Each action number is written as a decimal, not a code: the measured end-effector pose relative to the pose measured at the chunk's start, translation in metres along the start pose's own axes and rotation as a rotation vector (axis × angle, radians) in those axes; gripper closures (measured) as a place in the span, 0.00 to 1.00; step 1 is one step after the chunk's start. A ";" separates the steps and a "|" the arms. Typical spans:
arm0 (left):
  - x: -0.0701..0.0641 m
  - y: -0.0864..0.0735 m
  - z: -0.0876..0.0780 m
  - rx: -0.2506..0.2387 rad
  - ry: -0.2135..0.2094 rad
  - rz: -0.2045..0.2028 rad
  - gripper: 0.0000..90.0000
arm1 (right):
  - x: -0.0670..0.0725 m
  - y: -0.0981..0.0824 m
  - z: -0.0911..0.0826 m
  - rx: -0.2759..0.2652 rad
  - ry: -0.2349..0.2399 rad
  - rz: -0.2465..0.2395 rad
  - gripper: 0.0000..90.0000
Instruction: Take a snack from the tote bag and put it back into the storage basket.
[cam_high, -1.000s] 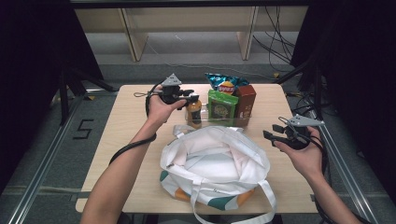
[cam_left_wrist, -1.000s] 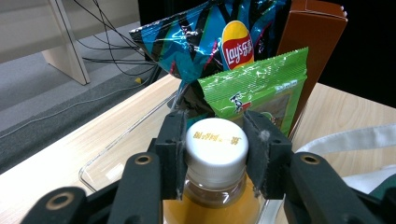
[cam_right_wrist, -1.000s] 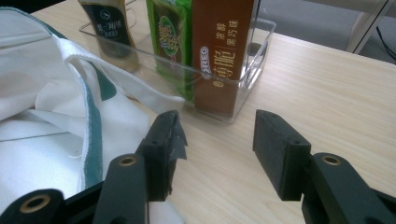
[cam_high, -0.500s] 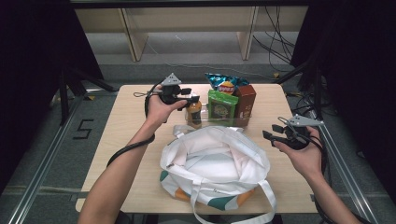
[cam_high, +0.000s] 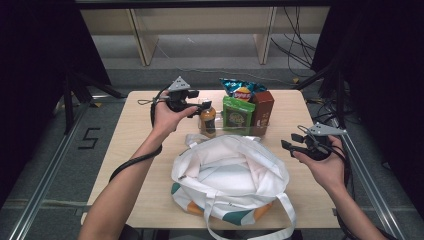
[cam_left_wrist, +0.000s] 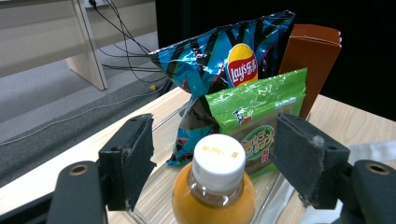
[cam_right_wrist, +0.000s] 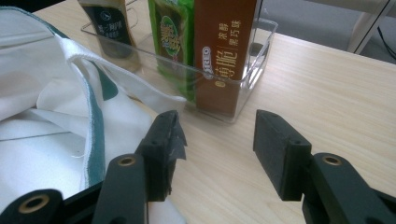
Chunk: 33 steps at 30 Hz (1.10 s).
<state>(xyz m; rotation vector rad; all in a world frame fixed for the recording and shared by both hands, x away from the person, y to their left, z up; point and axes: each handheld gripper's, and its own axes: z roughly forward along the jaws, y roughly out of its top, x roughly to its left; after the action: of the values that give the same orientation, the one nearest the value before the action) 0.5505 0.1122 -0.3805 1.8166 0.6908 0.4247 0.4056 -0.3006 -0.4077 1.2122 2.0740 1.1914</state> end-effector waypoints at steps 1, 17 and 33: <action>0.000 -0.001 -0.003 -0.007 0.005 -0.002 0.32 | 0.000 0.000 0.000 0.012 0.005 0.007 0.57; -0.014 -0.005 -0.035 -0.018 0.018 0.002 0.30 | -0.002 0.000 0.001 -0.005 0.001 -0.042 0.57; -0.031 -0.018 -0.067 -0.017 0.022 -0.016 0.30 | 0.000 0.001 0.000 -0.002 0.001 -0.023 0.57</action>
<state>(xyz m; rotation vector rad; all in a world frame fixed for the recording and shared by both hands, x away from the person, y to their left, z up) 0.4830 0.1455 -0.3731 1.7921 0.7147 0.4395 0.4062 -0.3002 -0.4075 1.1839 2.0813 1.1841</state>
